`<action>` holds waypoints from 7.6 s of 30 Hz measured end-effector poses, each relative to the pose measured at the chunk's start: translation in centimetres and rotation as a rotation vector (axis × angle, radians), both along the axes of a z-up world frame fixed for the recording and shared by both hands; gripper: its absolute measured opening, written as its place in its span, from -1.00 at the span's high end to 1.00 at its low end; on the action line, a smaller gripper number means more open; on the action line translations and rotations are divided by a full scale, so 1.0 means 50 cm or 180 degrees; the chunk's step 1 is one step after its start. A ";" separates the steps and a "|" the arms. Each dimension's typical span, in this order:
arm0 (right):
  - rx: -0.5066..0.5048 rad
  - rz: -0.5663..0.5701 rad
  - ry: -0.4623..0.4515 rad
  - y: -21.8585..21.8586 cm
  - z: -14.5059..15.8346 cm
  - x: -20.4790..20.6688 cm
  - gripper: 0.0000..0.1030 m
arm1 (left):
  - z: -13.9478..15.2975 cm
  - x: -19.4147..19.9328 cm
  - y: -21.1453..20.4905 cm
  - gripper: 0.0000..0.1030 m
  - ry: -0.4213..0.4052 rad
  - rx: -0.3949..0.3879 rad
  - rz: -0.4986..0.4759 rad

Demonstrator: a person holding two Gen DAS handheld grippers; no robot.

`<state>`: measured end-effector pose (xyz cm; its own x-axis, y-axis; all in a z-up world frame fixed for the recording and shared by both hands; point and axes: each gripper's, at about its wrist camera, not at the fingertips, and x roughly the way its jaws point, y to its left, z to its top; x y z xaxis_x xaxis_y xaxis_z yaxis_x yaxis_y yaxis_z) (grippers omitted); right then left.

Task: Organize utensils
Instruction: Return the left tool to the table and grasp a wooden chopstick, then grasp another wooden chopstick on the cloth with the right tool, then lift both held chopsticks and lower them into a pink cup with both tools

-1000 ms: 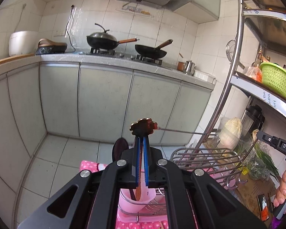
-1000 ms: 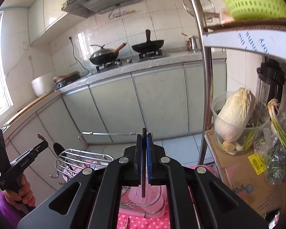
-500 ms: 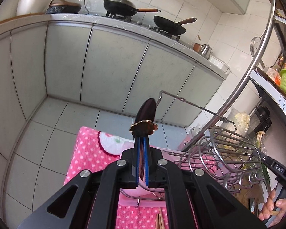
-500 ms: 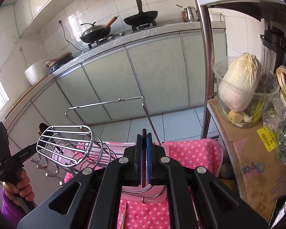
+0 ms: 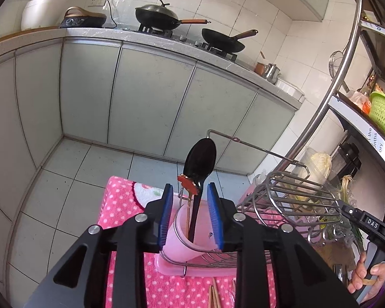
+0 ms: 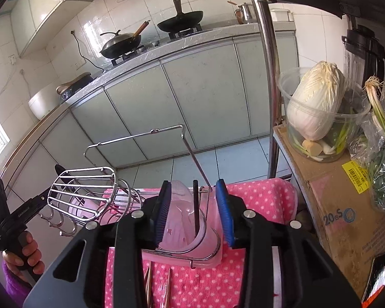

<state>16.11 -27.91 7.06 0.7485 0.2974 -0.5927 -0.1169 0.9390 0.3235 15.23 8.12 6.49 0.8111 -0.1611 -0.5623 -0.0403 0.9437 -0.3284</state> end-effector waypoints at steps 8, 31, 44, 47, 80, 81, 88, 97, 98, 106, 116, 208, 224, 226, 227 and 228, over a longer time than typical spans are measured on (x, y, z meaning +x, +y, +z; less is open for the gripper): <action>-0.0016 -0.0062 -0.0267 -0.001 0.036 -0.113 0.29 | 0.030 -0.069 -0.016 0.42 -0.0084 0.0001 -0.0146; 0.0048 0.0169 0.0311 0.032 -0.147 -0.254 0.29 | -0.254 -0.087 -0.171 0.61 0.1606 0.0206 -0.0870; 0.0166 0.0238 0.0445 0.022 -0.189 -0.237 0.29 | -0.361 -0.026 -0.221 0.76 0.2171 0.0358 -0.0934; 0.0197 0.0284 0.0487 0.028 -0.200 -0.231 0.29 | -0.369 -0.013 -0.227 0.82 0.2186 0.0414 -0.0896; -0.0500 0.0523 0.1497 0.280 -0.406 -0.027 0.63 | -0.378 -0.041 -0.073 0.87 0.2132 0.0191 -0.0700; -0.0533 0.0511 0.1482 0.284 -0.406 -0.028 0.68 | -0.381 -0.032 -0.081 0.87 0.2149 0.0196 -0.0700; -0.0335 0.0420 0.1420 0.260 -0.406 -0.040 0.90 | -0.382 -0.012 -0.108 0.85 0.2142 0.0328 -0.0642; -0.0172 0.0290 0.1286 0.199 -0.380 -0.083 0.90 | -0.376 -0.025 -0.111 0.90 0.2071 0.0141 -0.0472; -0.0172 0.0271 0.1282 0.190 -0.378 -0.086 0.90 | -0.375 -0.026 -0.111 0.90 0.2063 0.0130 -0.0472; -0.0245 0.0121 0.1333 0.141 -0.390 -0.077 0.90 | -0.382 -0.028 -0.112 0.89 0.2079 0.0169 -0.0498; -0.0152 0.0252 0.1591 0.106 -0.389 -0.073 0.88 | -0.385 0.003 -0.114 0.86 0.2206 0.0193 -0.0543; -0.0252 -0.0204 -0.1329 -0.005 0.249 -0.137 0.90 | 0.260 -0.076 0.062 0.91 -0.0872 0.0124 0.0023; -0.0119 -0.0093 -0.0628 -0.012 0.115 -0.029 0.90 | 0.146 0.014 0.038 0.91 -0.0375 0.0230 -0.0032; -0.0116 -0.0068 -0.0538 -0.009 0.098 -0.018 0.90 | 0.130 0.024 0.037 0.91 -0.0304 0.0232 -0.0040; -0.0115 -0.0064 -0.0512 -0.008 0.092 -0.015 0.90 | 0.123 0.029 0.036 0.91 -0.0269 0.0228 -0.0049; -0.0113 -0.0061 -0.0484 -0.008 0.087 -0.011 0.90 | 0.115 0.035 0.034 0.91 -0.0221 0.0229 -0.0061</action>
<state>15.57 -28.30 11.38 0.8358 0.2631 -0.4820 -0.1439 0.9520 0.2701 16.98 9.82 12.22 0.8456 -0.1382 -0.5156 -0.0015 0.9653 -0.2612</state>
